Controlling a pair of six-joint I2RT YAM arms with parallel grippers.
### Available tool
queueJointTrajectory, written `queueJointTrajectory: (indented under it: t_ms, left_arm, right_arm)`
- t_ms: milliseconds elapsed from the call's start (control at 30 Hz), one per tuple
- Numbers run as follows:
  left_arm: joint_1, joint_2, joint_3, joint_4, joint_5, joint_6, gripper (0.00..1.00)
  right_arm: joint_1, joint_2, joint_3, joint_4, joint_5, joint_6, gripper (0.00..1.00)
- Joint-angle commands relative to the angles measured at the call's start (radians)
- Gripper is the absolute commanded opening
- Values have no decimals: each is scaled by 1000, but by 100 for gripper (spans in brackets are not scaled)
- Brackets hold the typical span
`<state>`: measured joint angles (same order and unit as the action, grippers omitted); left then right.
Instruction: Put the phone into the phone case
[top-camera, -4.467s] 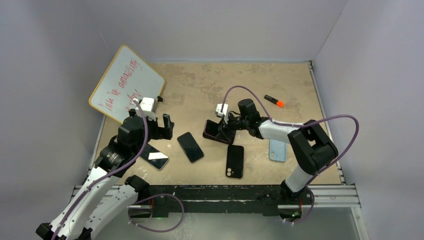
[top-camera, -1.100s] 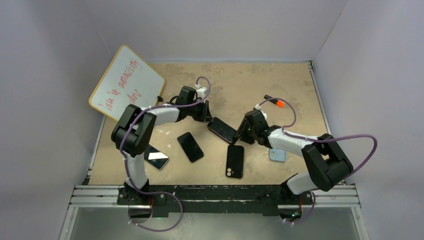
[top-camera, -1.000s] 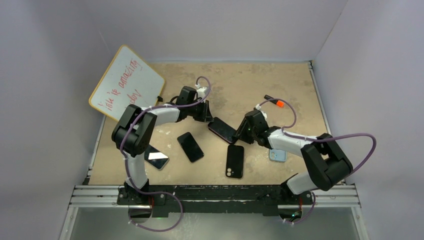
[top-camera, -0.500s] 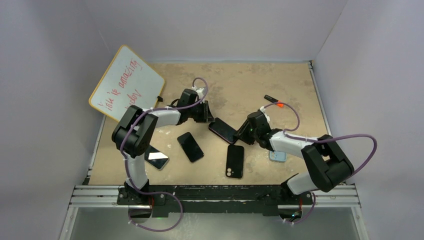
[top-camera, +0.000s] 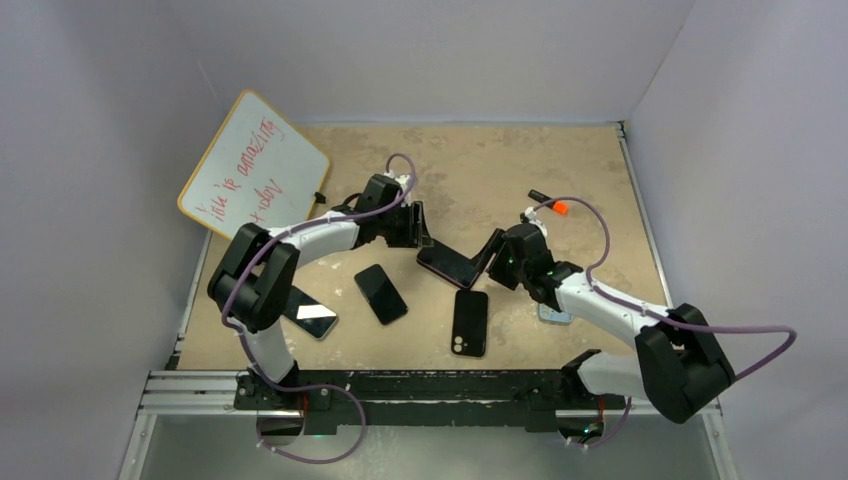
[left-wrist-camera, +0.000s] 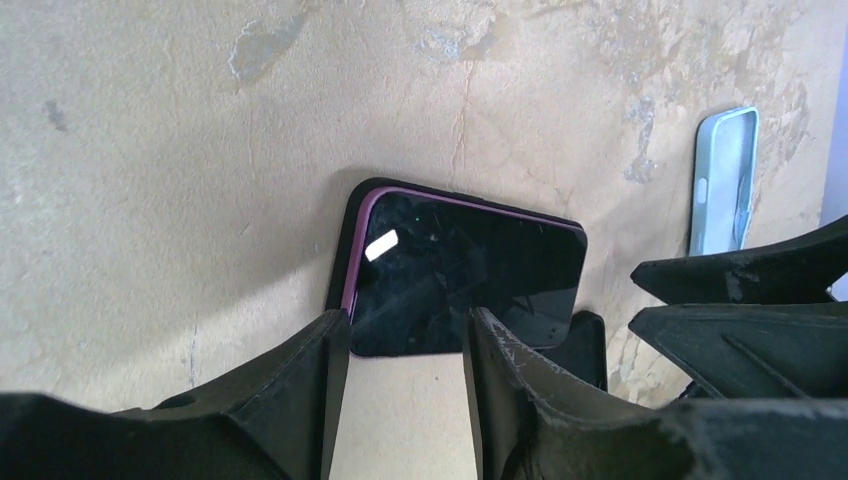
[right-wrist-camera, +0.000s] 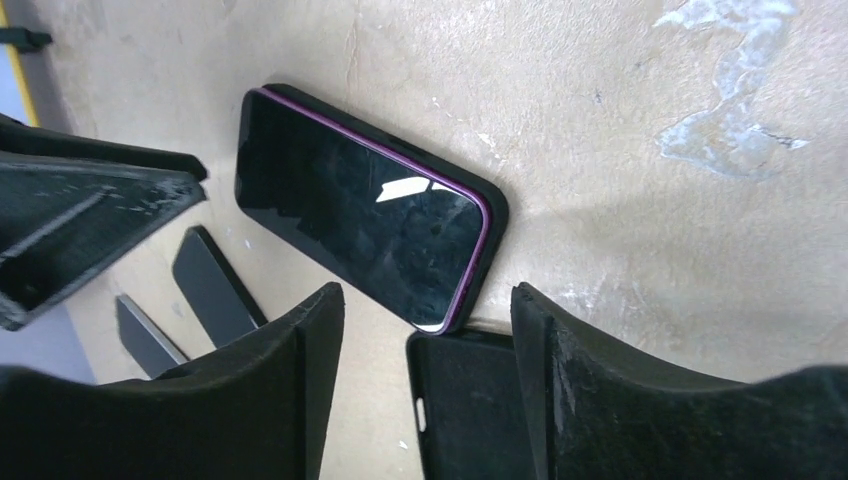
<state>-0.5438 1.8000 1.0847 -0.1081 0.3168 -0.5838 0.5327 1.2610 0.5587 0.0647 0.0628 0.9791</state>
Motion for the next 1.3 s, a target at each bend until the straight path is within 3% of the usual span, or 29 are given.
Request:
queueJointTrajectory:
  t_ms: [0,100,300,633,933,1133,1267]
  left_arm:
    - [-2,-86,-35,-29,-27,-14,47]
    - [-6,-118,-92,6,-6,-43,47]
    - [-14,-148,-218,169,46,-163,47]
    - [-25,-51,-239,287,51,-227,42]
    - [-25,70,-147,276,1,-181,20]
    - [-2,198,53,207,10,-104,14]
    - [17,251,166,177,32,-67,14]
  right_arm:
    - [-1,-30,58,-86,23,-202,65]
    - [-33,8,117,-78,-56,-353,69]
    - [-135,118,186,-3,-290,-502,75]
    - [-152,303,280,-30,-424,-631,66]
    - [-152,368,250,-26,-446,-622,51]
    - [-151,329,149,140,-502,-460,43]
    - [-149,348,104,195,-437,-338,38]
